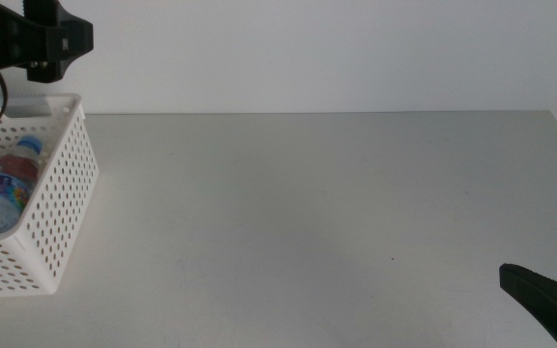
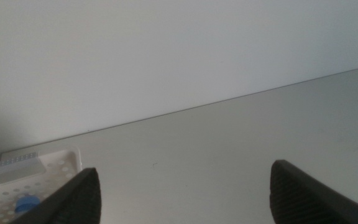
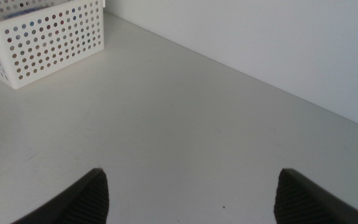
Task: Use arms to grab the bottles and put them into the dustbin to the left of the table.
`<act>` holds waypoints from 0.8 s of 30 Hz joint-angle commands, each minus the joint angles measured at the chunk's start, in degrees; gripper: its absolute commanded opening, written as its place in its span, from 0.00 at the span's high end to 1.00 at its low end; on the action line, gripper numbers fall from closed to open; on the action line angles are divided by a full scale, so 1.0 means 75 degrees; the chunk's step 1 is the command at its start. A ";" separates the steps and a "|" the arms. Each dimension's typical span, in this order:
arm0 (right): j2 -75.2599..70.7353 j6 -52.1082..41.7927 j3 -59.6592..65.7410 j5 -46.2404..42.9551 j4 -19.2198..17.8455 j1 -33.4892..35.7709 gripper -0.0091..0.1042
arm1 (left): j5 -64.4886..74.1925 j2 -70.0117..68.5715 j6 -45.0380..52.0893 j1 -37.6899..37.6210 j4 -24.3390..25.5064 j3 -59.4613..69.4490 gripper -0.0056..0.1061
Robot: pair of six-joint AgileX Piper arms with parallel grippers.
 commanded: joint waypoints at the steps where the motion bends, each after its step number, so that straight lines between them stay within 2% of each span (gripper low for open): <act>1: 0.0014 -0.0098 -0.0184 -0.0518 -0.0015 0.0005 0.32 | -0.0571 -0.0049 -0.0106 -0.0030 -0.0028 -0.0191 0.13; 8: 0.0021 -0.0098 -0.0167 -0.0518 -0.0034 0.0005 0.32 | -0.0564 0.0165 -0.0106 -0.0030 -0.0028 -0.0184 0.13; 13: 0.0026 -0.0098 -0.0167 -0.0542 -0.0664 -0.0285 0.32 | -0.0584 0.0076 -0.0106 -0.0030 -0.0035 0.0092 0.13; 18: -0.0167 -0.0098 -0.0167 -0.0574 -0.0445 -0.1640 0.32 | -0.0596 -0.0798 -0.0106 0.0044 -0.0025 0.1083 0.13; 24: -0.0977 -0.0098 0.0626 -0.1032 -0.0331 -0.3371 0.32 | -0.1216 -0.2388 -0.0106 0.0717 -0.0021 0.2929 0.13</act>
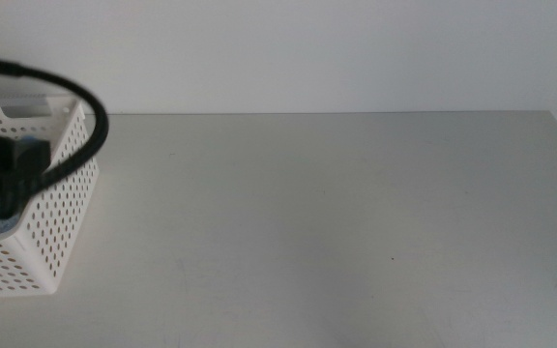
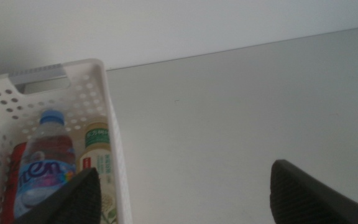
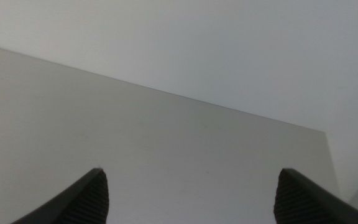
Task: Use arms to grab the bottles and put them into the dustbin to the left of the table.
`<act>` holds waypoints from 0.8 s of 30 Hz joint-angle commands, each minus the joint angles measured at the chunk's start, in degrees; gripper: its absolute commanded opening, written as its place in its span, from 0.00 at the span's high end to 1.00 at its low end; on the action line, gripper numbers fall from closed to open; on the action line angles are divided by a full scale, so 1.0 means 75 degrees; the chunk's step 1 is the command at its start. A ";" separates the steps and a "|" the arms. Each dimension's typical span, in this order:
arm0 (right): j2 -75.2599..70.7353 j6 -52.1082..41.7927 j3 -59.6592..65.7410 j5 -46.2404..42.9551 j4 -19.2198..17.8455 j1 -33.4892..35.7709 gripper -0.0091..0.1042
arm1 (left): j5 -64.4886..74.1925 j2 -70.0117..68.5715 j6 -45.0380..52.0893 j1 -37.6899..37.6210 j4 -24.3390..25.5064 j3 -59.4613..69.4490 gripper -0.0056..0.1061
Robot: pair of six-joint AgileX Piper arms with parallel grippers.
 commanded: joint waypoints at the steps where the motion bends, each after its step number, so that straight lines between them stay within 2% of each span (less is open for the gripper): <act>1: -0.0419 -0.0096 0.0344 -0.0738 0.0001 -0.0596 0.32 | -0.1038 -0.0785 -0.0106 0.0277 -0.0021 0.0596 0.13; 10: -0.2503 -0.0096 0.2560 -0.0753 0.0009 -0.1629 0.32 | -0.1458 -0.3458 -0.0106 0.0484 -0.0022 0.3395 0.13; 18: -0.3374 -0.0096 0.3289 -0.0767 0.0174 -0.1872 0.32 | -0.1592 -0.5478 -0.0106 0.0605 0.0030 0.5275 0.13; 24: -0.3374 -0.0096 0.3444 -0.0784 0.0233 -0.1936 0.32 | -0.1593 -0.6322 -0.0106 0.0810 0.0022 0.5795 0.13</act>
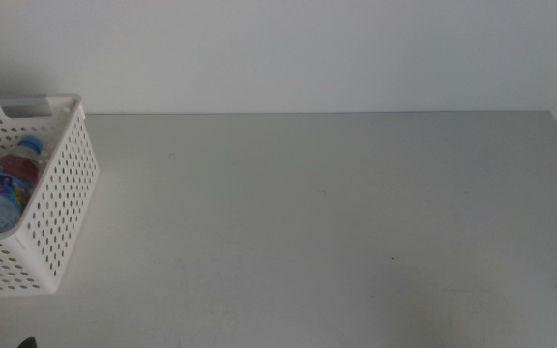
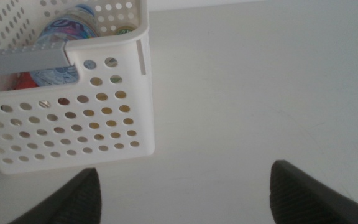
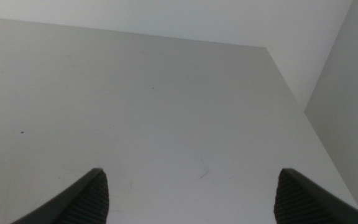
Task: Use arms to grab the bottles and put them into the dustbin to the left of the table.
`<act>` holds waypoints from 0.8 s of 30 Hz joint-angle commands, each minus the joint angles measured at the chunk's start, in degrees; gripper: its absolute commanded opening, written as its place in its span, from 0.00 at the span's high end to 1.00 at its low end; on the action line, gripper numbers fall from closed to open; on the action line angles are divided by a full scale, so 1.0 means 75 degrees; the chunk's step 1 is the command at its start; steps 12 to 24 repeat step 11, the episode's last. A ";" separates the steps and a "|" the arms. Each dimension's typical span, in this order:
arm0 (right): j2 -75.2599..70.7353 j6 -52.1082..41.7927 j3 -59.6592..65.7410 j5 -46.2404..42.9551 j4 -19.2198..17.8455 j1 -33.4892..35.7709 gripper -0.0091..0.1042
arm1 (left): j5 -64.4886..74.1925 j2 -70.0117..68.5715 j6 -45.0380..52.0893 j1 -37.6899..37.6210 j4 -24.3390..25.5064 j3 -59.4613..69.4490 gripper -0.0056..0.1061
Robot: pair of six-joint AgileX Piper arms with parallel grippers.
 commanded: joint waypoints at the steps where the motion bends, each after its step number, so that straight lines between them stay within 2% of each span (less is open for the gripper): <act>1: -0.0174 -0.0096 -0.0067 -0.0520 -0.0005 -0.0053 0.32 | -0.0649 -0.0235 -0.0113 0.0027 -0.0009 -0.0121 0.13; 24: -0.0174 -0.0096 -0.0067 -0.0473 -0.0014 -0.0053 0.32 | -0.0761 -0.0235 -0.0115 0.0013 -0.0005 0.0205 0.13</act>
